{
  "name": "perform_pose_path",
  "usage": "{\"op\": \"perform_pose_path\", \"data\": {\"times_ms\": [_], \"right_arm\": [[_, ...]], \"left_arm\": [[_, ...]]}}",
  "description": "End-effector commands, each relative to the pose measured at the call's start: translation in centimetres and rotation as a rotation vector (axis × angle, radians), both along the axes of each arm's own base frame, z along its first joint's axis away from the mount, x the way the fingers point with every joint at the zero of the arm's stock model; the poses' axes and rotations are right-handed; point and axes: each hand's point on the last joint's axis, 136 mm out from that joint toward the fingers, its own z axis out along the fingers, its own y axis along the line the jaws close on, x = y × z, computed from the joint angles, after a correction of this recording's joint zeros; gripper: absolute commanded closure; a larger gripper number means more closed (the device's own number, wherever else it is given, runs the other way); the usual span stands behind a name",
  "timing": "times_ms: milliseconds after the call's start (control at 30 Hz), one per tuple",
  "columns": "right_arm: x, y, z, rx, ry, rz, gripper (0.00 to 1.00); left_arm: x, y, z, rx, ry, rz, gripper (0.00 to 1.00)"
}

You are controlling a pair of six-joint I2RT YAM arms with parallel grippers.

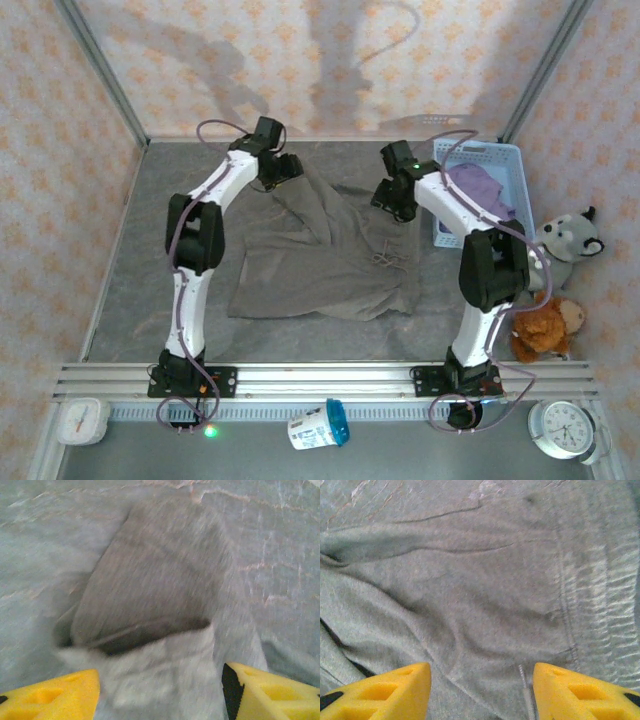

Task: Fold and stack the mixed laundry pile

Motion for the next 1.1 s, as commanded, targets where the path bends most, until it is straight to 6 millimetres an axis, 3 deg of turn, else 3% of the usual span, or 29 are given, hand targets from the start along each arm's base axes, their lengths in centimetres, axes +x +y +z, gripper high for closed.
{"op": "perform_pose_path", "data": {"times_ms": [0, 233, 367, 500, 567, 800, 967, 1067], "right_arm": [[1.1, 0.4, 0.0, 0.068, 0.002, 0.034, 0.44], [1.6, -0.1, -1.8, 0.053, 0.057, 0.045, 0.44], [1.6, -0.3, -3.0, 0.055, 0.076, 0.026, 0.44], [1.6, -0.4, -3.5, 0.056, 0.088, 0.016, 0.44], [1.6, -0.4, -3.6, 0.057, 0.092, 0.011, 0.44], [1.2, -0.6, -4.2, 0.054, 0.111, 0.000, 0.45], [0.6, -0.8, -5.0, 0.049, 0.131, -0.018, 0.45], [0.6, -0.9, -4.8, 0.042, 0.131, -0.015, 0.45]], "left_arm": [[1.1, 0.1, -0.1, 0.093, 0.007, 0.010, 0.38], [2.3, -2.4, -2.6, 0.047, 0.017, -0.052, 0.41], [1.0, -3.2, -3.6, 0.015, 0.064, -0.081, 0.57], [-1.3, -2.5, -3.1, 0.046, 0.082, -0.131, 0.87], [-2.8, -1.3, -2.5, 0.093, 0.088, -0.140, 1.00], [-8.9, 6.9, -2.4, 0.312, 0.206, -0.031, 1.00], [-14.0, 11.3, -4.5, 0.417, 0.305, 0.022, 1.00], [-15.2, 13.7, -5.2, 0.450, 0.367, 0.078, 0.94]]}}
